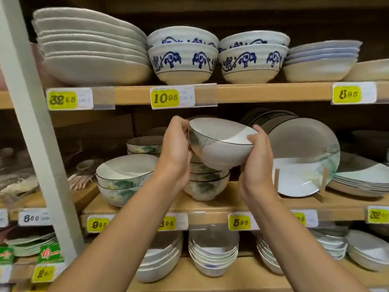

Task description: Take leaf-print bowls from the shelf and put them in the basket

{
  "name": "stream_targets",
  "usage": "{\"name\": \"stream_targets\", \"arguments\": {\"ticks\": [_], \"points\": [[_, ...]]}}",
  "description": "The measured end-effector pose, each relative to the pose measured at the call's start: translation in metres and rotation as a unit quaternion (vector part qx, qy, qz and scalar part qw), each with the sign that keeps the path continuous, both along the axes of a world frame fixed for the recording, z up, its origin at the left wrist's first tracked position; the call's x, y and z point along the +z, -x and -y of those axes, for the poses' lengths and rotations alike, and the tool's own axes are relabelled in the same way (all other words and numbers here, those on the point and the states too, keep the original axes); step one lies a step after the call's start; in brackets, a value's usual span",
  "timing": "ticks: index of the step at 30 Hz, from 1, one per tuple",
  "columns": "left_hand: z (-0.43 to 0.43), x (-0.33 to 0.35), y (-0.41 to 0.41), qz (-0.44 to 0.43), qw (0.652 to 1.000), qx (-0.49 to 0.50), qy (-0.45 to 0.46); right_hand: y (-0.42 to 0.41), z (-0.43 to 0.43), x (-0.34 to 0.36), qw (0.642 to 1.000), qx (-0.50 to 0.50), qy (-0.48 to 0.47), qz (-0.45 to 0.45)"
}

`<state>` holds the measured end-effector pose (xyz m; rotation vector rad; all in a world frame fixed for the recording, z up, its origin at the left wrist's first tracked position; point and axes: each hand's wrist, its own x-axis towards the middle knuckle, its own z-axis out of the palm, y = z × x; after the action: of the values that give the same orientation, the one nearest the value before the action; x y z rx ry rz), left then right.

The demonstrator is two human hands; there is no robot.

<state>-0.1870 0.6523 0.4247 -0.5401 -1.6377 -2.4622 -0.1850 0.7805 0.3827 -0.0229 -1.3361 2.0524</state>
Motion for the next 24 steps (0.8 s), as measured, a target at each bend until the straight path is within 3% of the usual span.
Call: {"name": "stream_targets", "arguments": {"ticks": [16, 24], "points": [[-0.011, -0.009, 0.073, 0.087, 0.978, 0.129, 0.137, 0.075, 0.007, 0.012, 0.979, -0.105, -0.138, 0.106], [-0.004, -0.014, 0.076, 0.08, 0.963, 0.16, 0.201, 0.075, 0.011, -0.004, 0.978, -0.082, -0.141, 0.128]]}}
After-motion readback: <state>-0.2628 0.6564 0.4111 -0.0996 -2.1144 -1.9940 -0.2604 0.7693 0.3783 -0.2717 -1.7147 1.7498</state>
